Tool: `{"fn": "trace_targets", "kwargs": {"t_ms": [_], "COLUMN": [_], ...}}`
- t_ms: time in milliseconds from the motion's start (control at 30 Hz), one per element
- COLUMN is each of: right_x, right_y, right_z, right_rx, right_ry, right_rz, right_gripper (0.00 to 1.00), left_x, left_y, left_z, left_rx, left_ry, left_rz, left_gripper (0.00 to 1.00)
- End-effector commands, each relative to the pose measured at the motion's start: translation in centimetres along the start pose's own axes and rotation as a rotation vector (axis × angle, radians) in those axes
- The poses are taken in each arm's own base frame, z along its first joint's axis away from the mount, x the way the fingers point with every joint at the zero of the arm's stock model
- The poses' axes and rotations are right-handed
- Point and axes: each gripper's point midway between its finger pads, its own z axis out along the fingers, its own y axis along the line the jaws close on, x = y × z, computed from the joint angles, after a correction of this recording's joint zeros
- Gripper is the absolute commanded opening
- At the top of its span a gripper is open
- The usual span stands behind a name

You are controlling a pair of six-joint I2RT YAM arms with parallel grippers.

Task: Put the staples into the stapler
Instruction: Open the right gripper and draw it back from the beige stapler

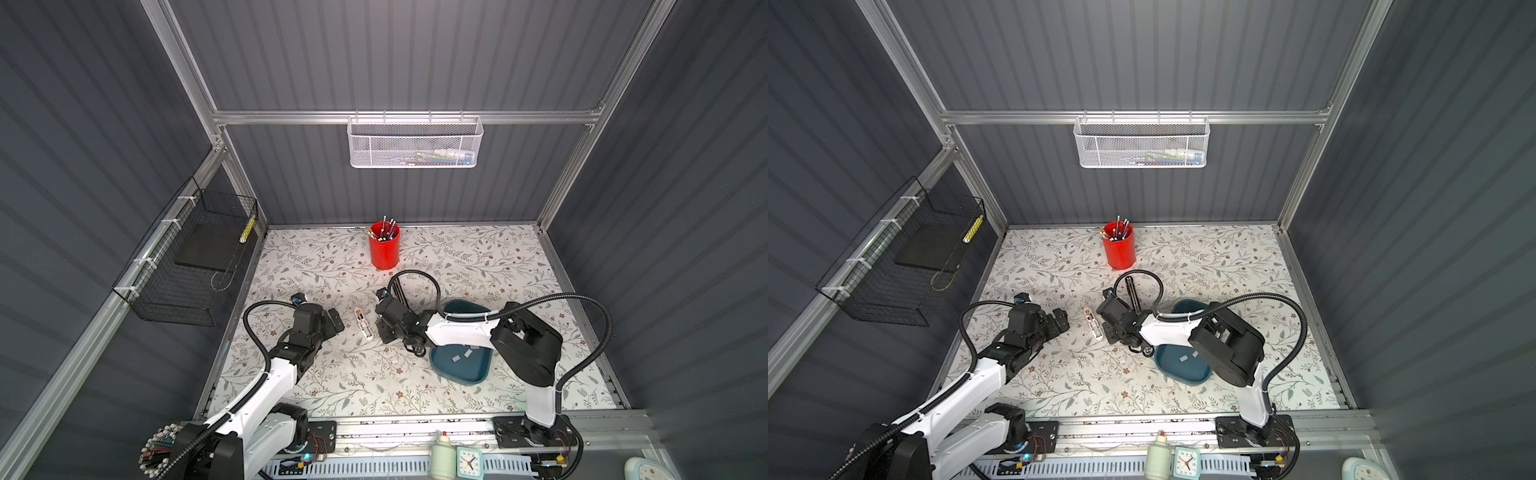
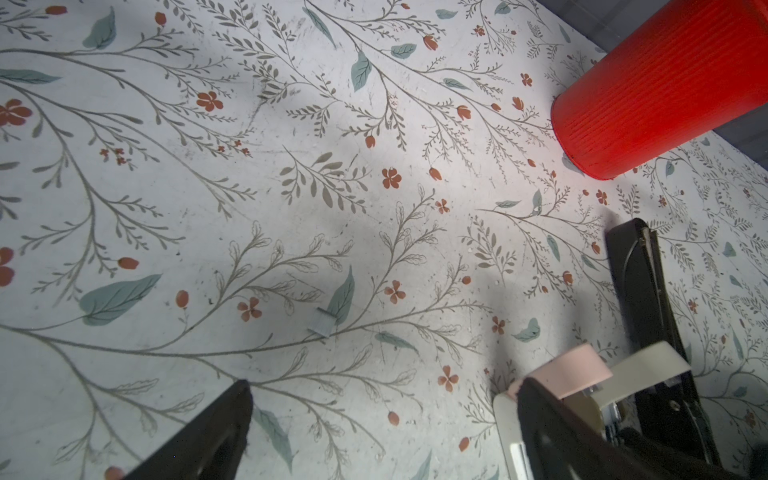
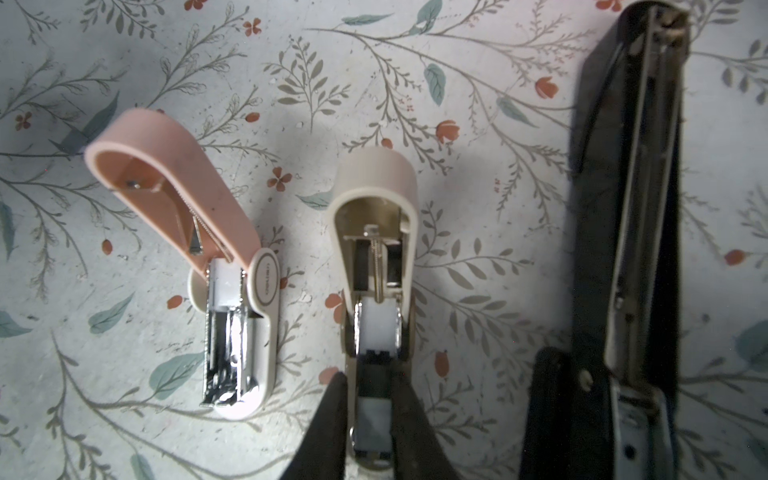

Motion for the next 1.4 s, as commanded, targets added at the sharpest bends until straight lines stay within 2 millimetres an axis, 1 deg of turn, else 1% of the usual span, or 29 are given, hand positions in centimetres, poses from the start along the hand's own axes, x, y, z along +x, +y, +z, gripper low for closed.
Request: {"fn": "trace_targets", "kwargs": {"t_ms": [0,133,433,567,633,800,900,1000,1167,1267,1367], "right_x": [4.7,4.7,4.3,4.1,3.8,2.3,1.1,0.1,-0.8,-0.8,-0.3], "right_y": [-1.2,-1.5,-0.9,-0.5,-0.5,0.3,0.8,0.5,-0.3,-1.0,-1.0], "right_z": [1.3,1.2,0.9,0.7,0.5,-0.9,-1.8,-2.5,-3.0,-2.6,-2.0], "right_rx": [0.074,0.109,0.182,0.186,0.188,0.132,0.098,0.085,0.04,0.037,0.035], "right_ry": [0.154,0.155,0.153,0.141,0.132,0.08,0.047,0.014,-0.017,-0.005,0.012], "right_rz": [-0.041,-0.047,-0.113,-0.125,-0.122,-0.11,-0.102,-0.078,-0.02,0.004,0.004], "right_gripper": [0.24,0.25,0.27,0.28,0.3,0.4,0.42,0.43,0.42,0.39,0.35], "left_x": [-1.0,-1.0,-1.1,-1.1,-1.1,-1.1,-1.2,-1.2,-1.2,-1.2,-1.3], "left_y": [-0.1,-0.1,-0.2,-0.2,-0.2,-0.2,-0.2,-0.2,-0.1,-0.2,-0.1], "left_z": [-0.2,-0.2,-0.3,-0.4,-0.4,-0.4,-0.4,-0.5,-0.5,-0.5,-0.6], "left_rx": [-0.004,-0.003,-0.001,0.001,0.002,0.002,0.001,0.0,-0.003,-0.003,-0.004], "left_ry": [-0.02,-0.022,-0.023,-0.025,-0.026,-0.026,-0.026,-0.028,-0.03,-0.03,-0.034], "left_rz": [-0.004,-0.006,-0.007,-0.008,-0.007,-0.006,-0.006,-0.004,-0.004,-0.005,-0.005], "left_gripper": [1.0,1.0,1.0,1.0,1.0,1.0,1.0,1.0,1.0,1.0,1.0]}}
